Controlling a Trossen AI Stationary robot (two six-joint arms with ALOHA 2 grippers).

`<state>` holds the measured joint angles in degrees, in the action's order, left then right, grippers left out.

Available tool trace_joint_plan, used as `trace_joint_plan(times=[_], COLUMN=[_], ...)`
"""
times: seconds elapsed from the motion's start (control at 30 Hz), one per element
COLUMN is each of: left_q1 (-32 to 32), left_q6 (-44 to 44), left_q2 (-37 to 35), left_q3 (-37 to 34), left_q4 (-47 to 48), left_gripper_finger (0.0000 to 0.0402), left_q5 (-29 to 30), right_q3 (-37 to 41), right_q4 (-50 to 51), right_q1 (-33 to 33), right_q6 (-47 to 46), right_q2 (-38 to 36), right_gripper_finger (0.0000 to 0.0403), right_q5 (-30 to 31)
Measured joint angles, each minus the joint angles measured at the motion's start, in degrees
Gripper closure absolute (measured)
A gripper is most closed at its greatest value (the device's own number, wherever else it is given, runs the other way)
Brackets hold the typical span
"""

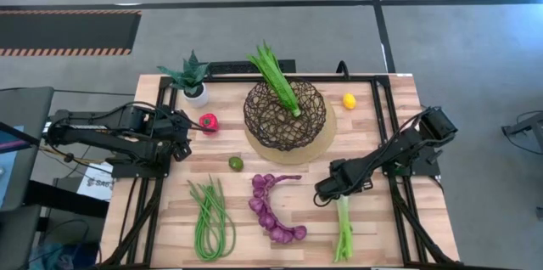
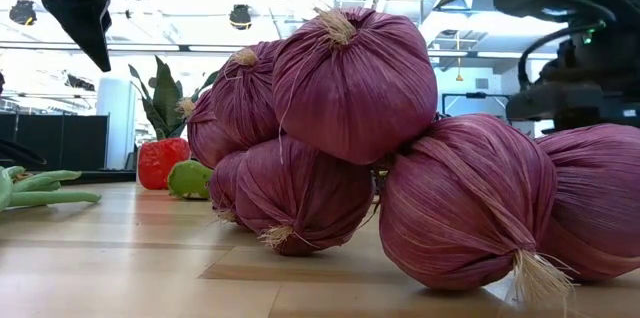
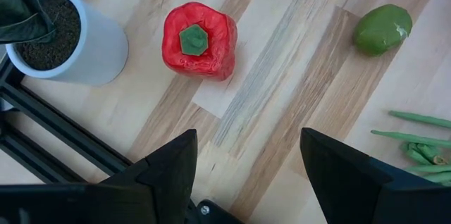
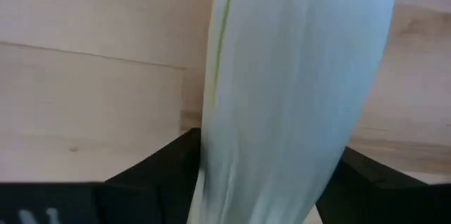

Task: Build produce basket
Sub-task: Put the celery into the basket

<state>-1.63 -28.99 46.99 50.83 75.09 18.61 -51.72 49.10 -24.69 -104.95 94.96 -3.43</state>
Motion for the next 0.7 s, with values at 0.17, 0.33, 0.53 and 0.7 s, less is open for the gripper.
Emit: trace_joint_plan(times=[0.17, 0.33, 0.53, 0.7], left_q1=[0.00, 0.01, 0.00, 0.01], left_q6=[-0.04, -0.63, -0.73, -1.20], left_q2=[0.01, -0.01, -0.01, -0.01], left_q3=[0.00, 0.00, 0.00, 0.00], left_q4=[0.00, 0.00, 0.00, 0.00], left_gripper_finger=[0.0163, 0.0163, 0.0163, 0.0163], left_q5=[-0.02, -0.02, -0.06, -0.06], right_q3=[0.06, 0.03, -2.54, -10.13], right_q4=[-0.19, -0.48, 0.59, 6.63], right_q1=[-0.02, -0.02, -0.07, -0.06], right_q6=[0.98, 5.48, 9.35, 13.56], right_q2=[-0.03, -0.09, 0.07, 0.09], right_gripper_finger=[0.0228, 0.0330, 0.0334, 0.0334], right_q5=[-0.10, -0.06, 3.74, 10.14])
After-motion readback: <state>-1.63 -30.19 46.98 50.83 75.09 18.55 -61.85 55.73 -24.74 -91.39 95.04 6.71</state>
